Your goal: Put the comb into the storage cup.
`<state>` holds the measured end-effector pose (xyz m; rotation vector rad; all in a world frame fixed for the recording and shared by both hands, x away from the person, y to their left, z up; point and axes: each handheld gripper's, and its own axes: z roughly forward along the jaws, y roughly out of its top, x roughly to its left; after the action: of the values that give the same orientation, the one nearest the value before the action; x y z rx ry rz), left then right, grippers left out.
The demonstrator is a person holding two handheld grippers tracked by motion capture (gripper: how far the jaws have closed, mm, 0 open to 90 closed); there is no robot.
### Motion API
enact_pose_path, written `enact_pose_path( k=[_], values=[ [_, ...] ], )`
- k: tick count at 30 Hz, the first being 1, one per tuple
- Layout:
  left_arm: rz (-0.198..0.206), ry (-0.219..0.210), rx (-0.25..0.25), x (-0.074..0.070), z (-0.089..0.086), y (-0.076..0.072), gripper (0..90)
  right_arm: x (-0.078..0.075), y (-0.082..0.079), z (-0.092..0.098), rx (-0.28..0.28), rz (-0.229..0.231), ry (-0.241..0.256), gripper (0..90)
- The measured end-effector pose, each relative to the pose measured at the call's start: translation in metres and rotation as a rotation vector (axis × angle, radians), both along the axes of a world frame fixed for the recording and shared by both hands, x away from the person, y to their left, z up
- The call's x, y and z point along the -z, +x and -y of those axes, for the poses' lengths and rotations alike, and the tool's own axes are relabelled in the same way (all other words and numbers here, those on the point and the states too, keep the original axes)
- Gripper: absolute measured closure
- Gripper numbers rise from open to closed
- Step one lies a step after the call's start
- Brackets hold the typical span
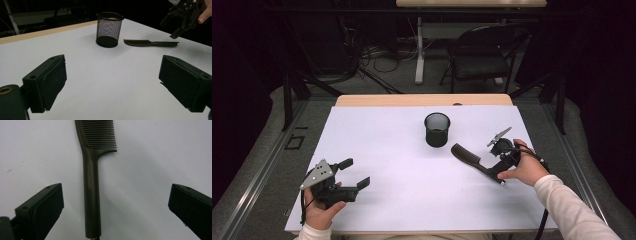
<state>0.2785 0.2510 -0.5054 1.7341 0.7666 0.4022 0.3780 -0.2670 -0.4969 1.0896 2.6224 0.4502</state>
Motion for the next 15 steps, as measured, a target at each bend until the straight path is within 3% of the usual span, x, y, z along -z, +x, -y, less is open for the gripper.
enact_pose_path(
  k=[3, 4, 6, 9, 10, 13, 15],
  values=[
    [0.000, 0.002, 0.000, 0.0000, 0.0002, -0.0001, 7.7, -0.0001, 0.0011, -0.0033, -0.003, -0.021, -0.014, 0.4],
    [-0.001, 0.001, 0.000, 0.0000, 0.0002, 0.0000, 7.7, 0.0023, 0.0013, -0.0042, 0.002, -0.004, 0.002, 0.4],
    [-0.001, 0.000, 0.002, 0.0001, 0.0003, 0.0000, 7.8, 0.0009, 0.0031, -0.0053, -0.014, -0.026, -0.027, 0.4],
    [-0.001, 0.000, 0.002, 0.0001, 0.0002, 0.0001, 7.8, 0.0021, 0.0028, -0.0078, 0.004, -0.044, -0.019, 1.7],
    [-0.001, -0.001, 0.001, 0.0001, 0.0001, 0.0002, 7.8, 0.0017, 0.0044, -0.0075, -0.018, -0.048, -0.031, 2.9],
    [-0.001, -0.001, 0.002, 0.0002, 0.0001, 0.0002, 7.8, 0.0043, 0.0040, -0.0097, -0.001, -0.061, -0.013, 3.9],
    [-0.002, -0.001, 0.003, 0.0002, 0.0003, 0.0003, 7.8, 0.0048, 0.0059, -0.0096, -0.026, -0.063, -0.024, 4.3]
  ],
)
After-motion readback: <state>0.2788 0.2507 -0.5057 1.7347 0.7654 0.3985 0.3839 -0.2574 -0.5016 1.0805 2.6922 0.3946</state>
